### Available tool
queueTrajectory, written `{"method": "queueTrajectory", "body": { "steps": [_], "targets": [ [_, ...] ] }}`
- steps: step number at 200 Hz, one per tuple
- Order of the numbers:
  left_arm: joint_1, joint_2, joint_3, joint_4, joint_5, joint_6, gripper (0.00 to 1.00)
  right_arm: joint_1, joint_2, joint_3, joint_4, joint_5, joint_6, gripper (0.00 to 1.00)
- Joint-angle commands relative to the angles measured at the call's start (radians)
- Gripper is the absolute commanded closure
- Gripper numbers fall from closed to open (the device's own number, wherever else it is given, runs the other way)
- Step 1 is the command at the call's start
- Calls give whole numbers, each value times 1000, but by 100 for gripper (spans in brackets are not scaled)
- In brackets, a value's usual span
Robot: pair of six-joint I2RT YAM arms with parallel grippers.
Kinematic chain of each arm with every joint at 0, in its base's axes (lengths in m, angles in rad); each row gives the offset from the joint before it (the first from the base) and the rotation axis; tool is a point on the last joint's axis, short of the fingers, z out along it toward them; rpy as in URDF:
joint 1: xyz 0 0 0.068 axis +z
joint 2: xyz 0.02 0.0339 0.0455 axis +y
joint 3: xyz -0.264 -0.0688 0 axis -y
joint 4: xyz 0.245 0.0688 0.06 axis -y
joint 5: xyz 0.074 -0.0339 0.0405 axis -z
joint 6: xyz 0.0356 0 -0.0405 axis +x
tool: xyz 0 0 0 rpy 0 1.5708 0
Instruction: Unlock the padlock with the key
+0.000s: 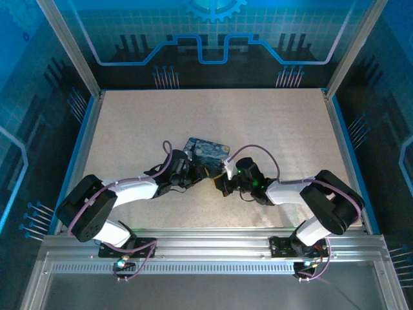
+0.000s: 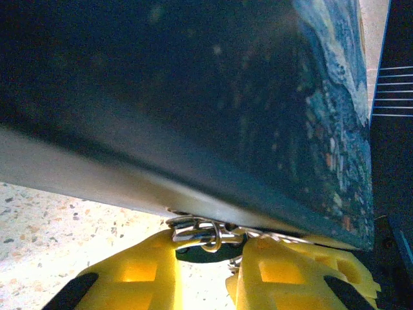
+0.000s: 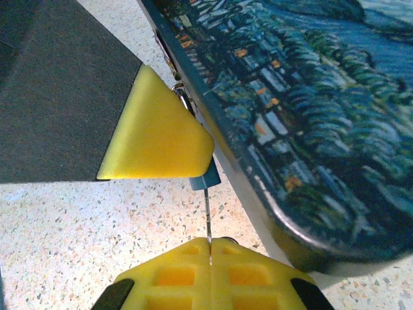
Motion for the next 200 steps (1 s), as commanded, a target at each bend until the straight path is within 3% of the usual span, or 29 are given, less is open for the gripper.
{"method": "queueTrajectory", "body": {
  "steps": [1,104,200],
  "targets": [
    [-18,-22,40,6,47,-7,79,1,11,28,79,6,2,100],
    [-18,-43,61,-20,73,-34,80,-8,21,3,142,22,6,100],
    [-18,-50,69,-57,79,-19,80,-70,10,-2,151,-42,-4,100]
  ]
}}
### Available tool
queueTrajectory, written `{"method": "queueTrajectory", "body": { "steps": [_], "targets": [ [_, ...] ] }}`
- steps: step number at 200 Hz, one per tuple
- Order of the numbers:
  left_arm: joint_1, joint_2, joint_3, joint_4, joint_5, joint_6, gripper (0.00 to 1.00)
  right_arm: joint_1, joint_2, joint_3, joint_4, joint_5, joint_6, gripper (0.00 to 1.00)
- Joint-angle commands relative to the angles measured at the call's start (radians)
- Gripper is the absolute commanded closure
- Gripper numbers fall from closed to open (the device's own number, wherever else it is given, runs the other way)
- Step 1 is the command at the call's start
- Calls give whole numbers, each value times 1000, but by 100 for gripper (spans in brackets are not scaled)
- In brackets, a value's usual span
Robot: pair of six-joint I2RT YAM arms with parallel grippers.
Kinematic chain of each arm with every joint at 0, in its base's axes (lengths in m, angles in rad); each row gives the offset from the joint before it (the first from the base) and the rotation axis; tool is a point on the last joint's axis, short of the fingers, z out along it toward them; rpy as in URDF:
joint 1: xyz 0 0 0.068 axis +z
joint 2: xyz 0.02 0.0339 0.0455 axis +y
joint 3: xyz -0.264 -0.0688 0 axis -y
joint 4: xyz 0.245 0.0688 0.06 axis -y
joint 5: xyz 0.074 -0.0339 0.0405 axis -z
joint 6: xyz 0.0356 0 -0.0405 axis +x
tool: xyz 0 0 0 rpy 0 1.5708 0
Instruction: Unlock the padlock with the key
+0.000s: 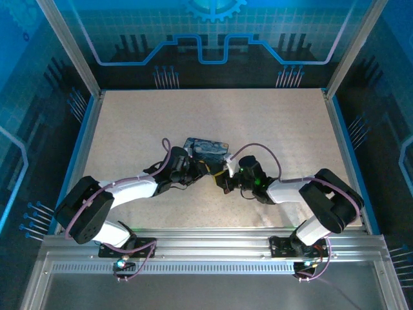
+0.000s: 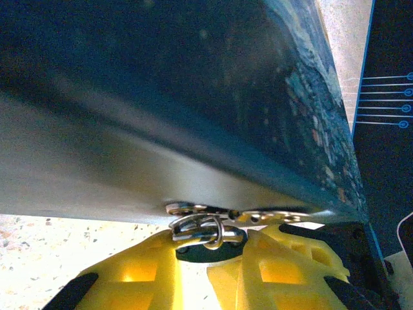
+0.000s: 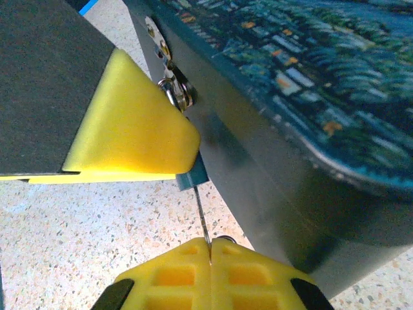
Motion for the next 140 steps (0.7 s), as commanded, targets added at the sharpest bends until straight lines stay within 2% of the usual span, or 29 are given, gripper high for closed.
{"method": "queueTrajectory", "body": {
  "steps": [1,42,140],
  "targets": [
    [-18,-29,30,-23,81,6,79,-27,-1,6,86,-6,-4,100],
    [-18,-26,28,-37,84,13,80,-34,-13,16,73,-4,-22,100],
    [-19,-28,22,-33,93,13,79,-66,12,59,78,-90,-21,100]
  ]
}}
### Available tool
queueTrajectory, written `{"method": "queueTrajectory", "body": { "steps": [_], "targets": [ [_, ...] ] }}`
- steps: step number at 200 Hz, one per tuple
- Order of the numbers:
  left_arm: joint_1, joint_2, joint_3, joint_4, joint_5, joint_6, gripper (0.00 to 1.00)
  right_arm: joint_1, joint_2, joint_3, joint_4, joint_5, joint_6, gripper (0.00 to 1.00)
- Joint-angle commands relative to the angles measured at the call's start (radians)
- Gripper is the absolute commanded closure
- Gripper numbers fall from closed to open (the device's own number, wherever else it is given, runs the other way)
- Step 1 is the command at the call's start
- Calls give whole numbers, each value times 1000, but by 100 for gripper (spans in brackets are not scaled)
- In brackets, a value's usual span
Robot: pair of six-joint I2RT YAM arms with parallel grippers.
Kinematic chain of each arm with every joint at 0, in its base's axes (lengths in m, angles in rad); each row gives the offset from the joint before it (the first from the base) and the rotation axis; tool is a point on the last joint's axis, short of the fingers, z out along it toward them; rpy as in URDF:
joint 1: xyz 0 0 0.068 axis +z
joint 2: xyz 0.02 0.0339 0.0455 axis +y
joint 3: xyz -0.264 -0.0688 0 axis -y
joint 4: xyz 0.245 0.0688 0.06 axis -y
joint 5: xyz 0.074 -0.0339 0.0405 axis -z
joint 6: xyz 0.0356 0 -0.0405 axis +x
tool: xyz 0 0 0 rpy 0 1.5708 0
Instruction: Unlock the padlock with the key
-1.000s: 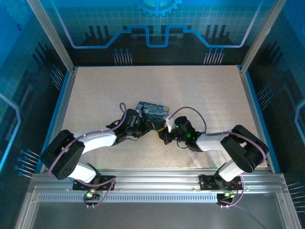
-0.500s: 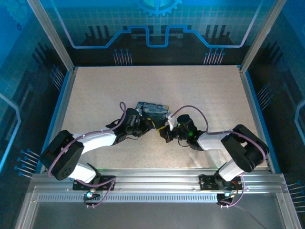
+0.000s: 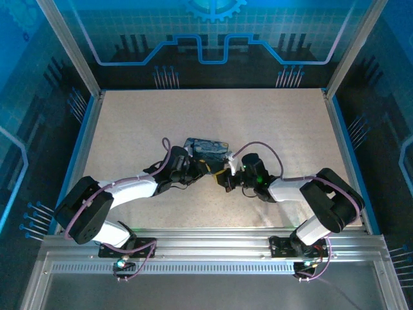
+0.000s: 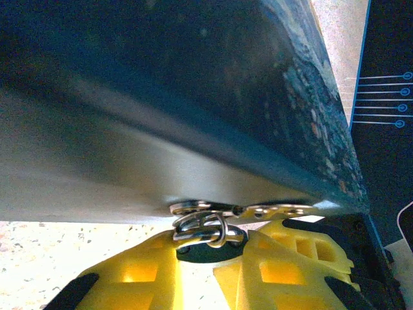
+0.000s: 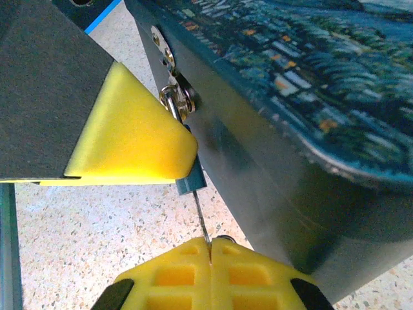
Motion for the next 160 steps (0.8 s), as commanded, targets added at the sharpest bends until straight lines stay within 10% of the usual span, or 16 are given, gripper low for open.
{"method": "queueTrajectory", "body": {
  "steps": [1,160],
  "targets": [
    [-18,-26,17,-29,90,13,79,-23,13,55,73,-7,-19,100],
    [-27,-5,28,-22,96,10,79,-22,66,177,75,-19,-3,100]
  ]
}}
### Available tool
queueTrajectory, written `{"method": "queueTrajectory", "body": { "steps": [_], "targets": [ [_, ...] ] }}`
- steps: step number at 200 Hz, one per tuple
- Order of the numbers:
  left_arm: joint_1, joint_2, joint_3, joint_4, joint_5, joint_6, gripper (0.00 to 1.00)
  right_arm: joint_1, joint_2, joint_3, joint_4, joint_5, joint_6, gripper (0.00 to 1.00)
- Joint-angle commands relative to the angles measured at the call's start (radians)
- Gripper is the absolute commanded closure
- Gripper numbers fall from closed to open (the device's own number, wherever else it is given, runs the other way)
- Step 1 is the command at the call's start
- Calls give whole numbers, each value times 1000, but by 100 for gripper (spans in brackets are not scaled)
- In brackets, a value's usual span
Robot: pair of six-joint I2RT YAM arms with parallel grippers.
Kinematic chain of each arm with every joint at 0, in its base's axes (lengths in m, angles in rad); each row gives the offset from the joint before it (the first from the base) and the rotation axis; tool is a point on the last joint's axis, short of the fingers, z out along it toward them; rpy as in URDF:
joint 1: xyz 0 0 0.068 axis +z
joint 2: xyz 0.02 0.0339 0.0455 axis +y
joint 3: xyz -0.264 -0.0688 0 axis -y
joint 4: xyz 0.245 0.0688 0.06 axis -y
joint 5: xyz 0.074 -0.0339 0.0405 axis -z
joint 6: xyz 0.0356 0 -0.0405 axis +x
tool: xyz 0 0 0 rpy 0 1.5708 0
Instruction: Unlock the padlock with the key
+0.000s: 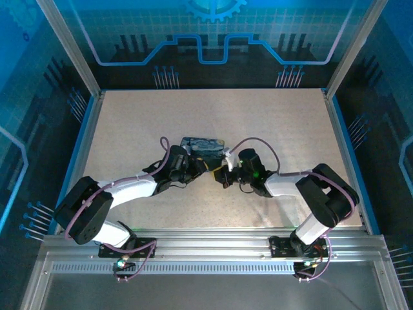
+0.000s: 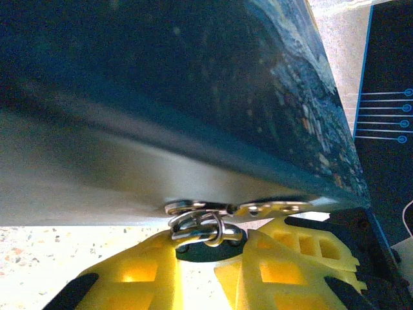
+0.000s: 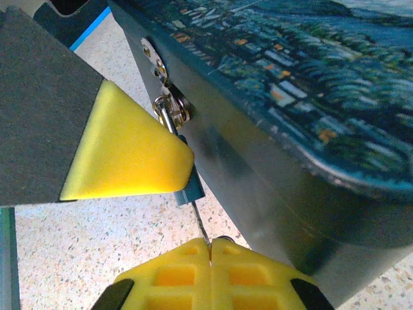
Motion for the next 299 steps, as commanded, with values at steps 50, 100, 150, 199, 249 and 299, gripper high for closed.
{"method": "queueTrajectory", "body": {
  "steps": [50,100,150,199,249,299],
  "targets": [
    [-40,1,27,-20,141,8,79,-27,5,96,100,31,-15,100],
    [-40,9,31,-19,148,8,79,-39,8,120,78,-9,-38,100],
    [-43,19,30,-12,148,4,79,-55,12,139,89,-66,-16,100],
    [-43,57,23,17,151,-1,79,-51,26,118,81,-42,-9,100],
    [-45,114,-2,80,143,-20,80,-50,39,22,123,-11,24,100],
    [-58,168,-21,152,133,-41,77,-44,48,-51,158,7,51,100]
  ]
}}
